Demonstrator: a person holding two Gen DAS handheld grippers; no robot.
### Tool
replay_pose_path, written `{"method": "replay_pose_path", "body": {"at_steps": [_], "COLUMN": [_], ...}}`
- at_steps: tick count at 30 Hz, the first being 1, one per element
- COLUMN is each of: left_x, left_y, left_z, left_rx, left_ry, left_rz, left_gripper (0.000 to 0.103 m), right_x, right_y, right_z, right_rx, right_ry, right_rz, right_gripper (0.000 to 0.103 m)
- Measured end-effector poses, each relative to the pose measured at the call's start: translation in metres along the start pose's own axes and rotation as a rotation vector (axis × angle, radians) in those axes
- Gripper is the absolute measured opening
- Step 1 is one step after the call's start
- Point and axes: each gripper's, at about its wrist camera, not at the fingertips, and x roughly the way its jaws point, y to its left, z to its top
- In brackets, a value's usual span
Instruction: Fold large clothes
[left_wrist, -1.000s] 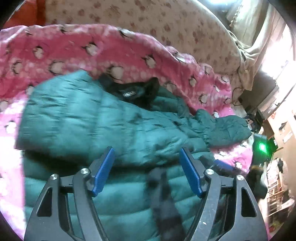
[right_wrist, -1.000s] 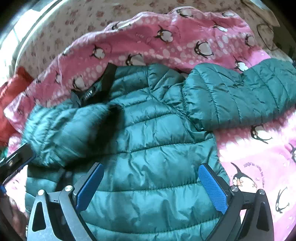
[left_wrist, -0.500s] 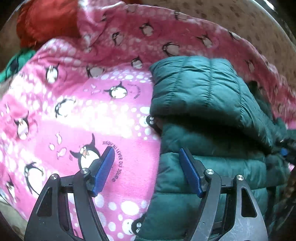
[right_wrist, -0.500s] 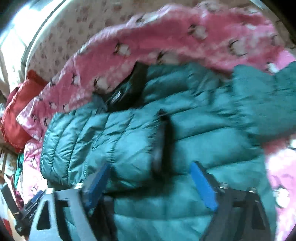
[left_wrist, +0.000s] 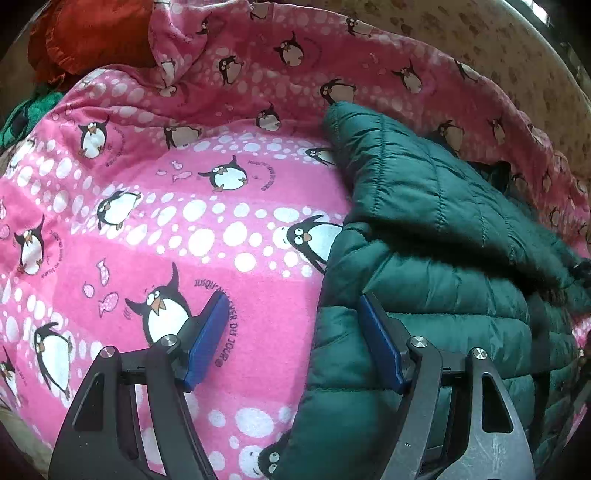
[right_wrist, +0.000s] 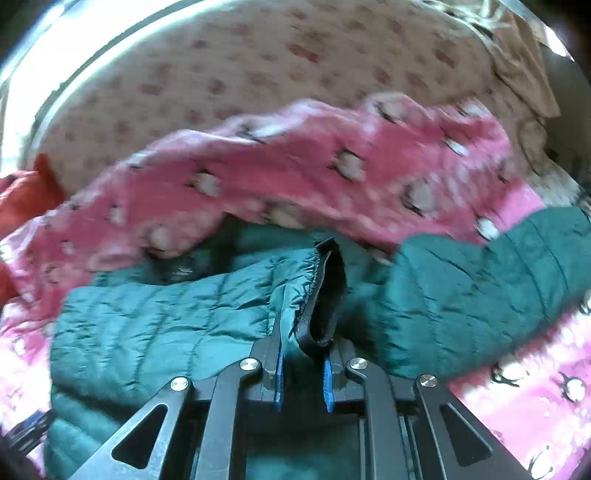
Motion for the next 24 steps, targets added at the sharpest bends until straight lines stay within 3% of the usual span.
{"method": "replay_pose_path", "body": {"at_steps": [3,4,5,6,7,8,11,16,21,24], "left_x": [-0.008,-0.011,-0.015,-0.019,-0.022,-0.024,-0.018,0.013,0.051,0.063], "left_y": [-0.003,-0.004,-0.005,-0.008,-0.011,-0.016,-0.032,-0.052,-0.058,-0.048], "left_z": [0.006,0.008,0.011,0.015,0.020,0.025,0.041,0.069,0.080,0.077], "left_rx": [0.014,0.017,0.018,0.027,0.033,0.041,0.066,0.051,0.036,-0.004], "left_ry": [-0.016,-0.022,-0.039,-0.059,-0.078,-0.096,-0.120,-0.120,-0.067,-0.043], "left_rz": [0.003,0.003,-0.001,-0.001,-0.004,-0.005,-0.008,0.012,0.074,0.049], "left_gripper": [0.073,0.073,0.073,0.073,0.073,0.073,0.073,0.073,0.073,0.074], "right_x": [0.027,0.030,0.027,0.022,0.011,0.003,-0.020,-0.014,0.025,0.057], "right_y": [-0.006,-0.006,-0.008,-0.011,-0.016,-0.015,-0.002,0.065,0.131,0.154], "right_z": [-0.007,-0.007,-0.008,-0.008,-0.007,-0.006,-0.002,0.006,0.004,0.004], "right_rx": [0.010,0.004,0.002,0.008,0.022,0.029,0.001,-0.143,-0.288,-0.338], "right_ry": [0.109,0.126,0.121,0.097,0.053,0.029,-0.007,0.054,0.044,0.068], "right_rz": [0.066,0.069,0.063,0.056,0.041,0.034,0.094,0.238,0.263,0.244], "right_gripper": [0.015,0.020,0.027,0.047,0.059,0.062,0.063,0.063,0.063,0.063]}}
